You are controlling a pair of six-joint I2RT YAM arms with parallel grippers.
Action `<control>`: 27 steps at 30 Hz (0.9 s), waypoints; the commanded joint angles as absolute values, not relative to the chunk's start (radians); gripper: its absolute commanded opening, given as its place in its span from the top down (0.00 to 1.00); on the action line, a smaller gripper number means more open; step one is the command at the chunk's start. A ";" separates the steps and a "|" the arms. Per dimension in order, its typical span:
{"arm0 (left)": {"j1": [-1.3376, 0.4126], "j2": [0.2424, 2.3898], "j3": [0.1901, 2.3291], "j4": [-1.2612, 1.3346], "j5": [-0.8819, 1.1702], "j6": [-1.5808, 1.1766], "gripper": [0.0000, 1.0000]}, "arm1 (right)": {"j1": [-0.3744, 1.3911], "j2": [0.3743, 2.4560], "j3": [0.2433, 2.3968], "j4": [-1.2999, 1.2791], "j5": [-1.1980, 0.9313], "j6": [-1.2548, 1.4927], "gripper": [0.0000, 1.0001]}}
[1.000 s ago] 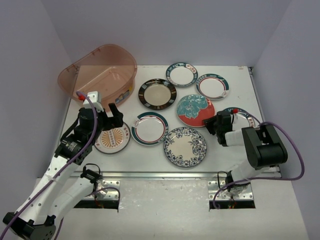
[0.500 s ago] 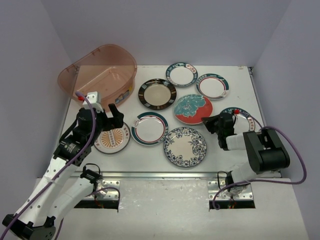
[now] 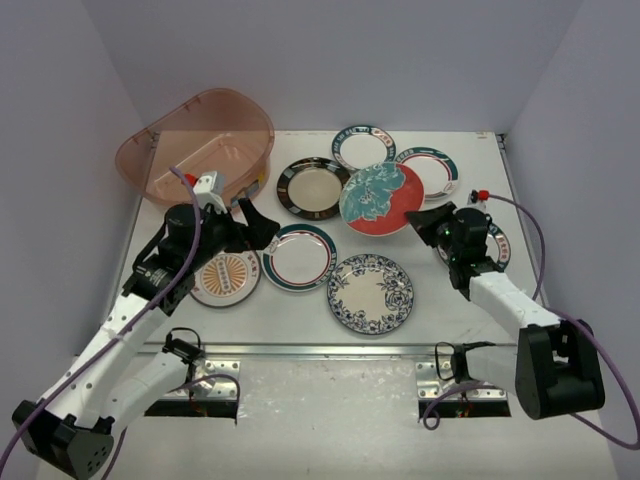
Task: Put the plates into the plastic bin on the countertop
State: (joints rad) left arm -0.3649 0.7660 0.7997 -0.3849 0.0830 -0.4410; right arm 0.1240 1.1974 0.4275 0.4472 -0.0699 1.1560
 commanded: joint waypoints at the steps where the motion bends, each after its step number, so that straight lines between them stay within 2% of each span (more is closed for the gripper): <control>1: -0.359 0.874 0.873 -0.204 0.271 -0.517 0.00 | 0.110 1.078 0.603 0.496 -0.290 1.172 1.00; 7: -0.356 1.005 0.957 -0.161 0.234 -0.540 0.00 | 0.097 1.118 0.745 0.428 -0.644 1.198 1.00; 12: -0.357 1.107 0.997 -0.059 0.367 -0.577 0.01 | 0.103 1.167 0.804 0.546 -0.843 1.273 1.00; 14: -0.356 1.132 0.997 -0.027 0.407 -0.590 0.05 | 0.107 1.168 0.807 0.555 -0.874 1.281 1.00; 16: -0.357 1.160 1.016 -0.017 0.419 -0.605 0.16 | 0.110 1.165 0.806 0.570 -0.880 1.280 1.00; 19: -0.357 1.206 1.043 -0.017 0.456 -0.615 0.46 | 0.115 1.174 0.801 0.621 -0.914 1.312 1.00; 21: -0.356 1.209 1.051 -0.017 0.458 -0.613 0.74 | 0.114 1.187 0.803 0.664 -0.949 1.359 1.00; 23: -0.357 1.209 1.059 -0.022 0.452 -0.607 0.94 | 0.114 1.195 0.808 0.683 -0.957 1.368 1.00; 25: -0.357 1.189 1.057 -0.026 0.400 -0.609 1.00 | 0.114 1.200 0.816 0.678 -0.957 1.365 1.00; 27: -0.349 1.158 1.012 0.058 0.412 -0.621 1.00 | 0.114 1.209 0.825 0.671 -0.961 1.360 0.90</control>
State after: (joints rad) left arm -0.3630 1.2068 1.0401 -0.0492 0.4413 -0.6690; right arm 0.1026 1.2420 0.7265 0.4664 -0.8530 1.2609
